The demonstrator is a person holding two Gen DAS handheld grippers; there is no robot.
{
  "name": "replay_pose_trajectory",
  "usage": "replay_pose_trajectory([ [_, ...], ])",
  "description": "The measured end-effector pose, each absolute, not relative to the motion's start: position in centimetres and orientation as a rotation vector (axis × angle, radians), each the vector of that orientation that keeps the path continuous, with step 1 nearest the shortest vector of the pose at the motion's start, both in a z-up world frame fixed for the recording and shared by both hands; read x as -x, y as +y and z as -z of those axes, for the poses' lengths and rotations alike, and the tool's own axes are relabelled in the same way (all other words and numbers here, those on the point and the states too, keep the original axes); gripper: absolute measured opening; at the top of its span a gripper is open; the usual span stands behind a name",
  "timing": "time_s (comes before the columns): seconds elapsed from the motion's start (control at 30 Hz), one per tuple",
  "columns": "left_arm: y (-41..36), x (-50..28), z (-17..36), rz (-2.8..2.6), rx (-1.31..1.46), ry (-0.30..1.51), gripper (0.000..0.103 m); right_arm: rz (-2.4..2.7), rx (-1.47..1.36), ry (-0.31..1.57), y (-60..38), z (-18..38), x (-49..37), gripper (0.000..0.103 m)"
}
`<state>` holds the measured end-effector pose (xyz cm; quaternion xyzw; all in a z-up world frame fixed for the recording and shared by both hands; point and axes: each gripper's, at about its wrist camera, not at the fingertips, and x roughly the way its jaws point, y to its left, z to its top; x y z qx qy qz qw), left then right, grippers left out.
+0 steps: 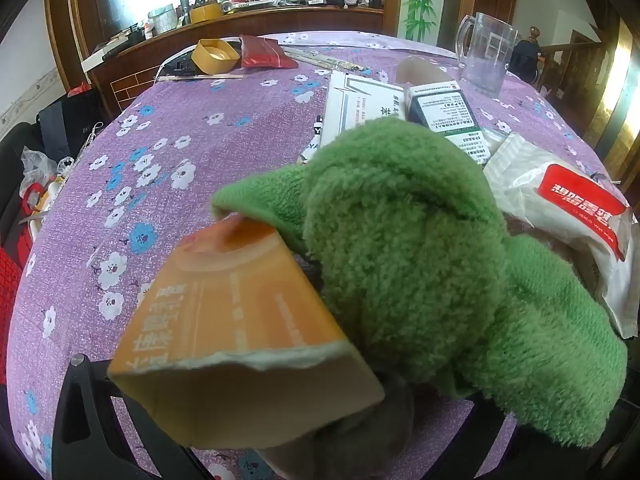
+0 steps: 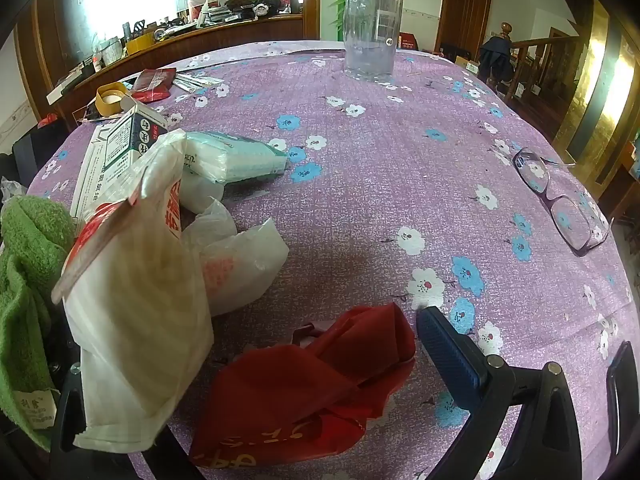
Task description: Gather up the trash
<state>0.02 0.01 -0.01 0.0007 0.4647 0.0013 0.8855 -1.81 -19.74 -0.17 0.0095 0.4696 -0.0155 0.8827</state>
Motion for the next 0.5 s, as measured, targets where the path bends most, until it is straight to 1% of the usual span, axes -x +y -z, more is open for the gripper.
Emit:
replay_pose_trajectory([
  [0.13,0.5,0.7,-0.3,-0.005,-0.009,1.028,0.103,-0.04,0.001,1.069,-20.0,-0.6,2.4,0.103],
  [0.2,0.9,1.8,-0.7,-0.021,-0.034,1.022,0.103,-0.067,-0.016,1.092,-20.4,-0.7,3.7,0.103],
  [0.33,1.8,5.8,-2.9,0.024,-0.043,0.977,0.103,-0.092,-0.001,1.082,-21.0,-1.8,7.3,0.103],
  [0.5,3.3,10.1,-6.6,0.053,-0.013,0.885,0.103,-0.121,0.003,1.025,-21.2,-5.5,12.6,0.102],
])
